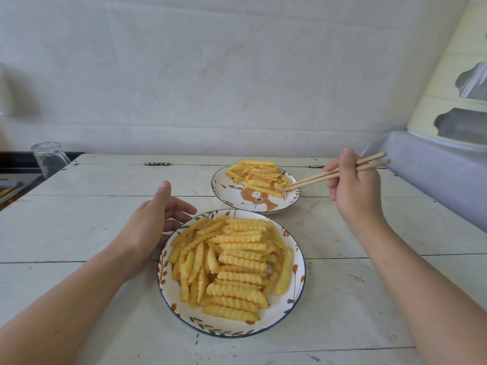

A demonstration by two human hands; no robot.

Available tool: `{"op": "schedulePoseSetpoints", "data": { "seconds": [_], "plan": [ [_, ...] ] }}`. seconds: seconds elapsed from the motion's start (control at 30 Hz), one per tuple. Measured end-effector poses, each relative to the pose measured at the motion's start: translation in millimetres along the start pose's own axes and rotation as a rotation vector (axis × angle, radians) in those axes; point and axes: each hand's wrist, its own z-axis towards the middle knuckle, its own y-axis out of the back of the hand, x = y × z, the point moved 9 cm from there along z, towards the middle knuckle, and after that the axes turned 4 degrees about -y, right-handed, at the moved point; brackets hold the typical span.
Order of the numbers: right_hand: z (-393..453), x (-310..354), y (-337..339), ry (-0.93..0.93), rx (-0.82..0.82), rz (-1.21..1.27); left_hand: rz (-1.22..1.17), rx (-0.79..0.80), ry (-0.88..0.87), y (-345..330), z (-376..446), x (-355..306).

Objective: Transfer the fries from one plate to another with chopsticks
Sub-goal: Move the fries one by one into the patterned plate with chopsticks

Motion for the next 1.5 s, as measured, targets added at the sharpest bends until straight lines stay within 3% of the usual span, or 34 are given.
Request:
{"op": "schedulePoseSetpoints", "data": {
  "seconds": [0.17, 0.3, 0.43, 0.57, 0.63, 0.73, 0.87, 0.93, 1.37, 1.5],
  "plan": [
    [-5.2, 26.4, 8.8, -0.045, -0.039, 0.243, -0.015, -0.002, 0.006, 0.0, 1.2, 0.6],
    [-23.0, 37.4, -24.9, -0.097, 0.161, 0.427, -0.038, 0.002, 0.010, -1.3, 2.4, 0.4],
    [-42.3, 36.5, -62.6, -0.109, 0.373, 0.420, -0.052, 0.001, 0.016, -1.6, 2.4, 0.2],
    [-48.5, 34.9, -72.5, -0.121, 0.466, 0.418, -0.047, 0.006, 0.016, -1.2, 2.6, 0.7],
    [-43.3, 33.9, -65.7, -0.138, 0.429, 0.447, -0.044, 0.007, 0.017, -0.7, 3.3, 1.7],
    [-25.5, 27.9, -39.8, -0.149, 0.242, 0.455, -0.045, 0.009, 0.011, 0.0, 3.9, 2.7],
    [-2.5, 17.0, 13.7, -0.073, -0.111, 0.226, -0.042, 0.008, 0.001, -0.5, 4.1, 2.4],
    [4.2, 15.6, 29.7, 0.001, -0.187, 0.101, -0.040, 0.004, -0.001, -0.4, 4.5, 3.0],
    [-6.3, 24.3, 1.4, 0.240, -0.028, -0.285, -0.063, -0.002, 0.000, -0.3, 4.1, 2.5],
    [-6.8, 20.6, -0.6, 0.213, -0.036, -0.266, -0.066, 0.003, 0.004, -0.4, 3.9, 2.6]
  ]
}}
